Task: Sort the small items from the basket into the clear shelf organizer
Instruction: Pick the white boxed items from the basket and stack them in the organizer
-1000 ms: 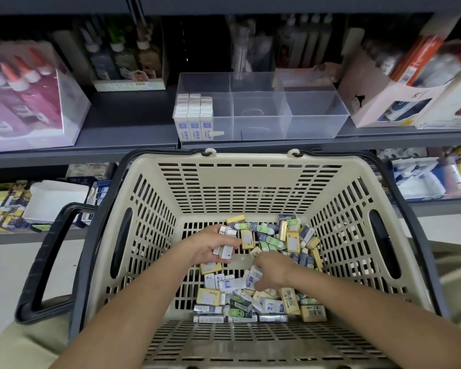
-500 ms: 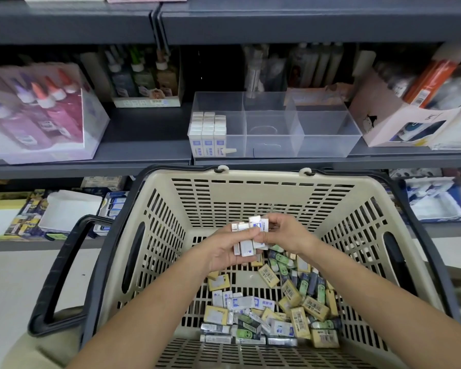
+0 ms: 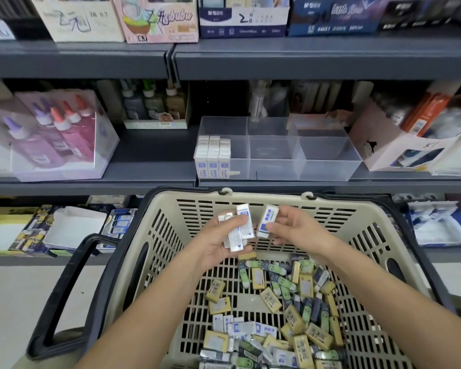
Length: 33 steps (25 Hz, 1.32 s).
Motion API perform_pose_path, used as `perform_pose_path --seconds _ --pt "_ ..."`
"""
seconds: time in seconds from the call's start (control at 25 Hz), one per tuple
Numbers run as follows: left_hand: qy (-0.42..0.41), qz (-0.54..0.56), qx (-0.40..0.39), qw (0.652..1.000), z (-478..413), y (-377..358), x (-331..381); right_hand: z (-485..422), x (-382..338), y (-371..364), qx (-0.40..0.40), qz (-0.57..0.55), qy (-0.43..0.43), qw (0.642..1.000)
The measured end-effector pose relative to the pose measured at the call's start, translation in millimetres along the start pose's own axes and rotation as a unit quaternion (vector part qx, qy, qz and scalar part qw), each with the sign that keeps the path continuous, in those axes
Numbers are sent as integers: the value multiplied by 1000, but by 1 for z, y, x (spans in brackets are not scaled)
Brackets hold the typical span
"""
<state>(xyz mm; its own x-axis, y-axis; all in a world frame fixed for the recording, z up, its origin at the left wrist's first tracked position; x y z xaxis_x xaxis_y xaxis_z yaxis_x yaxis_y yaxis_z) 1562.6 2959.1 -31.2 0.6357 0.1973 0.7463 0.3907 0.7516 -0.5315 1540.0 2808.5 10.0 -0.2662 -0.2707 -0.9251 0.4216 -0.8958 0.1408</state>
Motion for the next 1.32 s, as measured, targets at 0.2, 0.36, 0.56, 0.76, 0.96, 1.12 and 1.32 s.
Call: perform_pose_path --seconds 0.2,0.36,0.56,0.76,0.96,1.12,1.32 --pt "-67 -16 26 997 15 2 40 -4 -33 6 -21 -21 35 999" --pt "-138 -50 54 988 32 6 72 -16 -64 17 5 45 60 997" --pt "-199 -73 91 973 47 17 97 -38 -94 23 9 61 79 995" --pt "-212 -55 113 969 48 23 102 -67 -130 58 181 131 110 968" --pt "-213 -53 111 969 46 28 103 -102 -163 74 249 334 73 906" --pt "-207 -46 119 970 43 33 104 -119 -168 62 211 388 62 895" --pt "-206 -43 118 970 41 36 103 -124 -174 47 179 453 48 872"
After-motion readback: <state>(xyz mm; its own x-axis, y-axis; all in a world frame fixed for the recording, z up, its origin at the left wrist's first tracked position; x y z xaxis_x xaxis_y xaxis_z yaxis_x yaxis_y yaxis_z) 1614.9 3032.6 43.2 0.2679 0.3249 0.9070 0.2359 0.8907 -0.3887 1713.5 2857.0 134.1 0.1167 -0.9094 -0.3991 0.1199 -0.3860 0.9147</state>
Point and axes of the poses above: each hand's wrist, its own z-axis away from the middle knuckle, its own y-axis out of the back of the hand, x = y × z, the point moved 6 cm from there along -z, towards the middle knuckle, and after that the axes turned 14 degrees about -x, right-handed, at the moved point
